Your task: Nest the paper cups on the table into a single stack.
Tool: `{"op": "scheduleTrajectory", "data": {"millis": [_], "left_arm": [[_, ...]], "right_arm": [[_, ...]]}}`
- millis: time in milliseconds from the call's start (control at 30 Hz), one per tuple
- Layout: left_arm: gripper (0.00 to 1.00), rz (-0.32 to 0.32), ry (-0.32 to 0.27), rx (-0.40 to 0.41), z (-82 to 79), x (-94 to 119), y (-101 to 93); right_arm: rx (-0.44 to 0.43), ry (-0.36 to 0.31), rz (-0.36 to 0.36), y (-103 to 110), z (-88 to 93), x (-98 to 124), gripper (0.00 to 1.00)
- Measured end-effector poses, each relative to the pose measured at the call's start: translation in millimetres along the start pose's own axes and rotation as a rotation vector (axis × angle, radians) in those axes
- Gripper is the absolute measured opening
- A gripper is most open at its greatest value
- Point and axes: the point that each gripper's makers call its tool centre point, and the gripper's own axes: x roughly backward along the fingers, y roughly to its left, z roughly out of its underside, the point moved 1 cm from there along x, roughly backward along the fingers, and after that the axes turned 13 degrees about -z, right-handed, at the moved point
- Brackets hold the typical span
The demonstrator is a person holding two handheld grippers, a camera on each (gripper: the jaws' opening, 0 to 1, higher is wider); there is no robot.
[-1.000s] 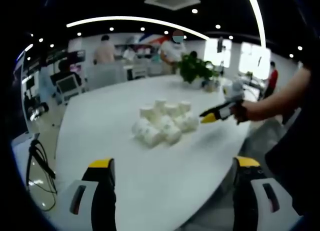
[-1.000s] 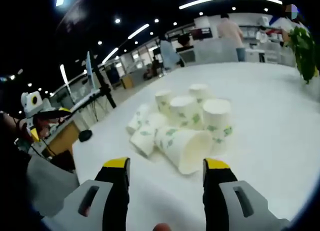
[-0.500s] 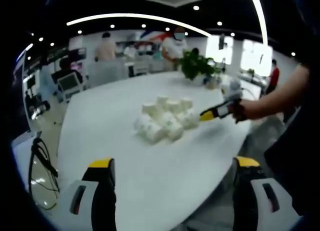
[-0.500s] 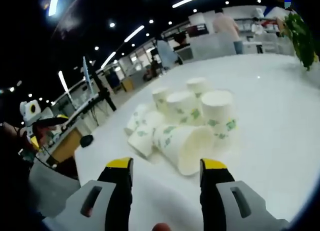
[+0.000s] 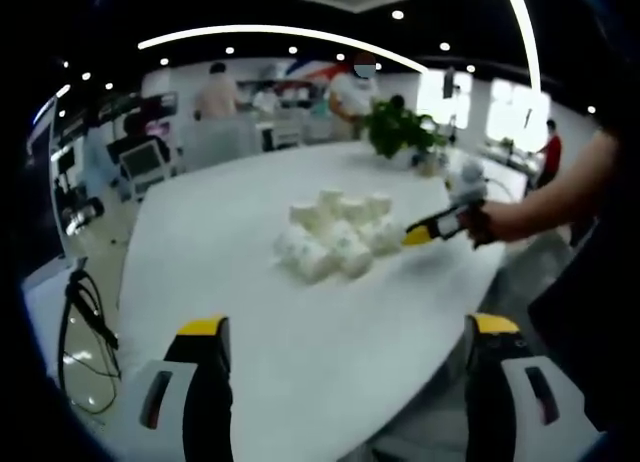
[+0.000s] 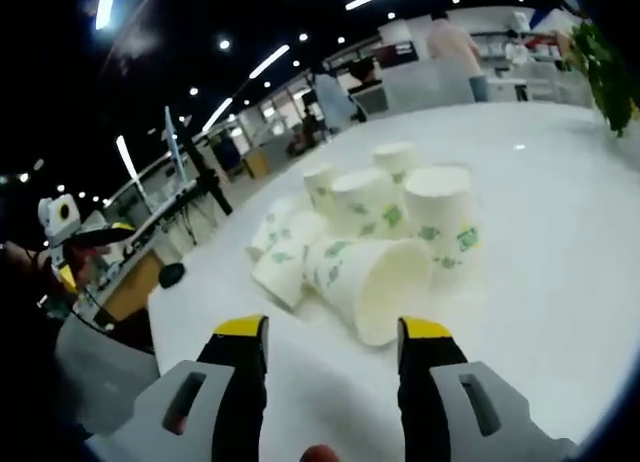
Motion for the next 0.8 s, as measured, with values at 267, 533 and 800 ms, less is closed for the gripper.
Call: {"op": "scheduleTrajectory", "data": {"millis": [267, 533, 800], "left_arm": [[0.96, -0.011, 0.013, -0.002, 3.7, 2.4, 1.4], [0.96, -0.018, 0.011, 0.0, 3.7, 3.2, 0.5], [0.96, -0.023, 0.009, 0.003, 4.6, 4.8, -0.1]], "right_arm": [[-0.019, -0.014, -0.024, -0.7, -3.8, -7.0, 0.41], [-0.024, -0.041, -0.045, 1.2, -11.6, -9.7, 0.32], [-0.041, -0.07, -0.05, 0.1, -19.1, -6.4, 0.27]]}}
